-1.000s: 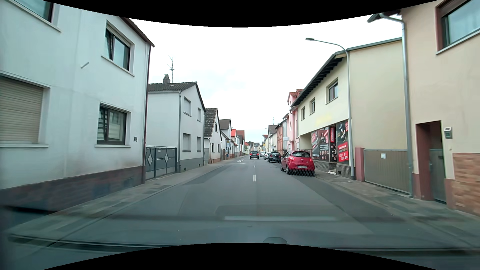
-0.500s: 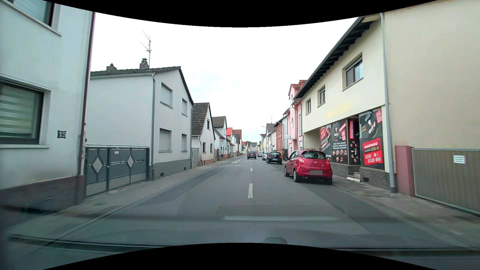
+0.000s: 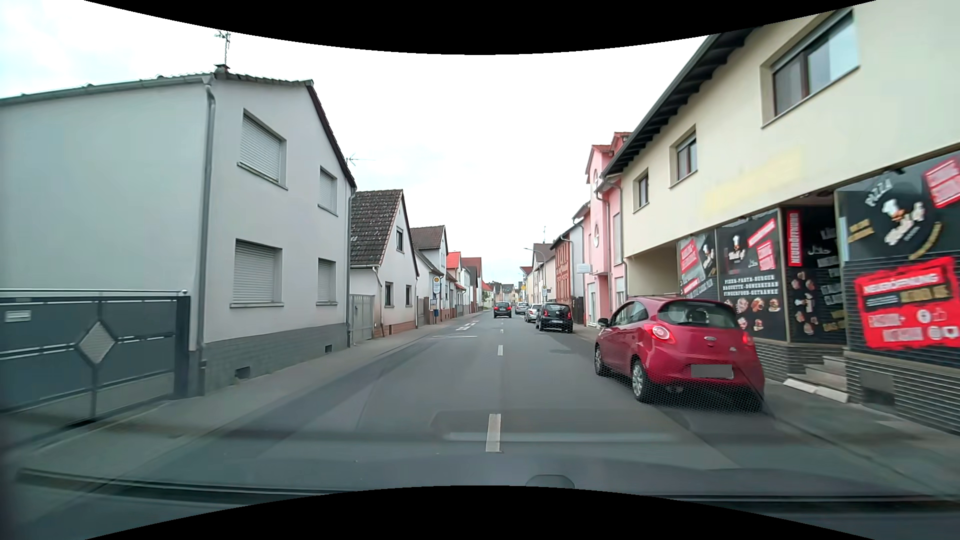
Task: Follow the waypoints while adhering to traffic rules and regulations
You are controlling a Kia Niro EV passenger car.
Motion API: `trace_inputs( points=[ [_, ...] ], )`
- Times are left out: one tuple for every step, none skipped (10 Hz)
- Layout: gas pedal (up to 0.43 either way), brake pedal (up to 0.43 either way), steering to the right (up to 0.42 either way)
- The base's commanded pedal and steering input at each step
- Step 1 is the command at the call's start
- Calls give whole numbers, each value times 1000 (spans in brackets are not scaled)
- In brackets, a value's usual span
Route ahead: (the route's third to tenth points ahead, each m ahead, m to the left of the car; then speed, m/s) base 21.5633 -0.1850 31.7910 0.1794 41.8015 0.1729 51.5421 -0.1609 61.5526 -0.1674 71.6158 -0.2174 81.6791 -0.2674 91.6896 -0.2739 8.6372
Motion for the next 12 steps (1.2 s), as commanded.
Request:
trace_inputs(
  points=[
    [299, 0, -18],
    [299, 0, -18],
    [299, 0, -17],
    [299, 0, -14],
    [299, 0, -10],
    [280, 0, -7],
    [280, 0, -6],
    [268, 0, -6],
    [248, 0, -6],
    [248, 0, -6],
    [240, 0, -6],
    [228, 0, -6]
  ],
)
